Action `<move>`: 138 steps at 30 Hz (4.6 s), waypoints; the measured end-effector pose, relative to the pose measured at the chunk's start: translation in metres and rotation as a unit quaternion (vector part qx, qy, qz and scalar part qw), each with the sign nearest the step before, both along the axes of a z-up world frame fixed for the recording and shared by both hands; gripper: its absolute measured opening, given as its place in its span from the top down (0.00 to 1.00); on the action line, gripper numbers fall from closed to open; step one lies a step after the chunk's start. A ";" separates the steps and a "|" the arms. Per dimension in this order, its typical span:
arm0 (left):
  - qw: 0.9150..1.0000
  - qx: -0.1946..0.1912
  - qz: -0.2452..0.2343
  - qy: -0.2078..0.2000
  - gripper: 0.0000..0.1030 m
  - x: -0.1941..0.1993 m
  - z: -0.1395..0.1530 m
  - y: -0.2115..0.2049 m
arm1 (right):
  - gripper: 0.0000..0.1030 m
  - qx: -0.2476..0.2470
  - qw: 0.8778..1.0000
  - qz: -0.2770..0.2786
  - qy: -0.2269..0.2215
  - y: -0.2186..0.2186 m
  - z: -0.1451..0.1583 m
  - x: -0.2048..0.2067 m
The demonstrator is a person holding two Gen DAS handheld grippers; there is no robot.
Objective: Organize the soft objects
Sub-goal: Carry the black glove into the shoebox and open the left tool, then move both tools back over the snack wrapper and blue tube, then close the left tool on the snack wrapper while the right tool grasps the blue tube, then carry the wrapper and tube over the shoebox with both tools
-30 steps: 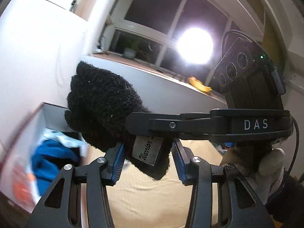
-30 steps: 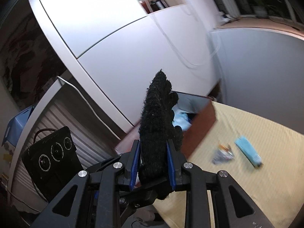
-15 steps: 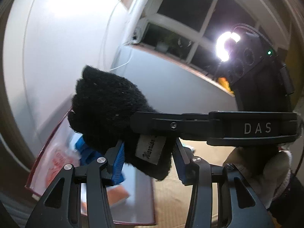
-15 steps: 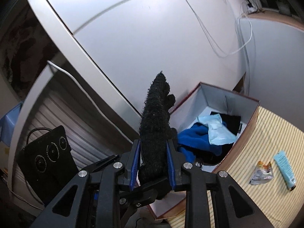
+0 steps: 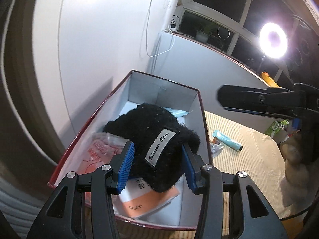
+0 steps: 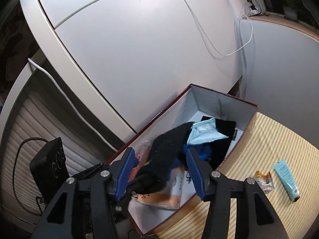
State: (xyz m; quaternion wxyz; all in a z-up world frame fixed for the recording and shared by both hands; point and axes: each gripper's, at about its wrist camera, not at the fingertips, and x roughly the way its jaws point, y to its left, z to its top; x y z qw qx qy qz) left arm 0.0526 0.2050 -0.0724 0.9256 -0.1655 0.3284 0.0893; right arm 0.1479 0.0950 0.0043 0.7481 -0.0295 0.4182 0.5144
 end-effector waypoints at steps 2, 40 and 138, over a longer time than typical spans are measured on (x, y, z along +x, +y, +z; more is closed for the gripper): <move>1.000 0.006 0.005 0.002 0.56 -0.001 0.001 0.006 | 0.51 -0.003 1.000 -0.005 -0.007 -0.008 0.001 0.000; 0.992 0.002 -0.114 0.059 0.45 0.092 -0.037 -0.167 | 0.38 -0.143 0.983 -0.092 -0.070 -0.179 -0.066 0.101; 0.988 0.041 -0.149 -0.011 0.55 0.080 0.001 -0.171 | 0.75 -0.126 0.983 -0.090 -0.100 -0.205 -0.044 0.079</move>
